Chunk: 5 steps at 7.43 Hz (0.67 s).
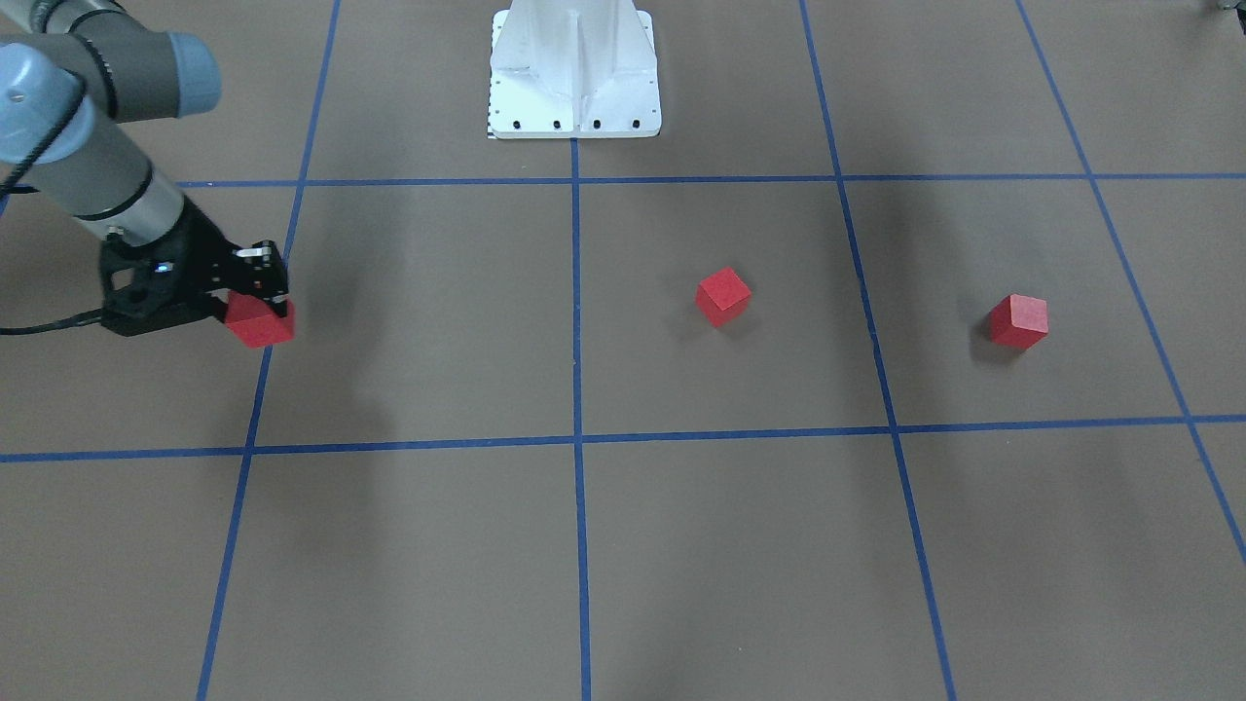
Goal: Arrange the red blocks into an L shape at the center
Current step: 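Carry the red cube with the right gripper to the table center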
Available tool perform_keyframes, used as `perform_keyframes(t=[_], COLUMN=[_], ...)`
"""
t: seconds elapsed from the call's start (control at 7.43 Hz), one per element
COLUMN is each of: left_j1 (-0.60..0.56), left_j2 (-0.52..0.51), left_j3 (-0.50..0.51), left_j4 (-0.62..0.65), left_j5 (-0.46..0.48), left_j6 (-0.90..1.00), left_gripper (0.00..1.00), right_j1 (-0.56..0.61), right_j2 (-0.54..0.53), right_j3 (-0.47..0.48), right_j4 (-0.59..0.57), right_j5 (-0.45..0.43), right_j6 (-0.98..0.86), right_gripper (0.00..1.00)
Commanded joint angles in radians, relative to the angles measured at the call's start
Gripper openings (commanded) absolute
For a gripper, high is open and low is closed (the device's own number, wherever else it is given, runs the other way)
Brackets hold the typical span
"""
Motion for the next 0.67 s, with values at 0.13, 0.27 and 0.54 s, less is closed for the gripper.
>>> perform_keyframes(t=[0.13,0.27,0.54], left_j1=[0.000,0.000,0.000], left_j2=[0.009,0.009,0.010], left_j3=[-0.001,-0.002,-0.015], left_j4=[-0.001,-0.001,-0.001], left_j5=[0.000,0.000,0.000], left_j6=[0.001,0.001,0.000], left_gripper=[1.00,1.00,1.00], right_j1=[-0.196,-0.227,-0.282], right_j2=[0.373,0.436,0.447], right_j3=[-0.134,-0.220,-0.250], right_j4=[-0.152,-0.146,-0.135], right_j5=[-0.158,-0.170,-0.216], right_j6=[0.374,0.413,0.463], right_gripper=[0.00,0.00,0.00])
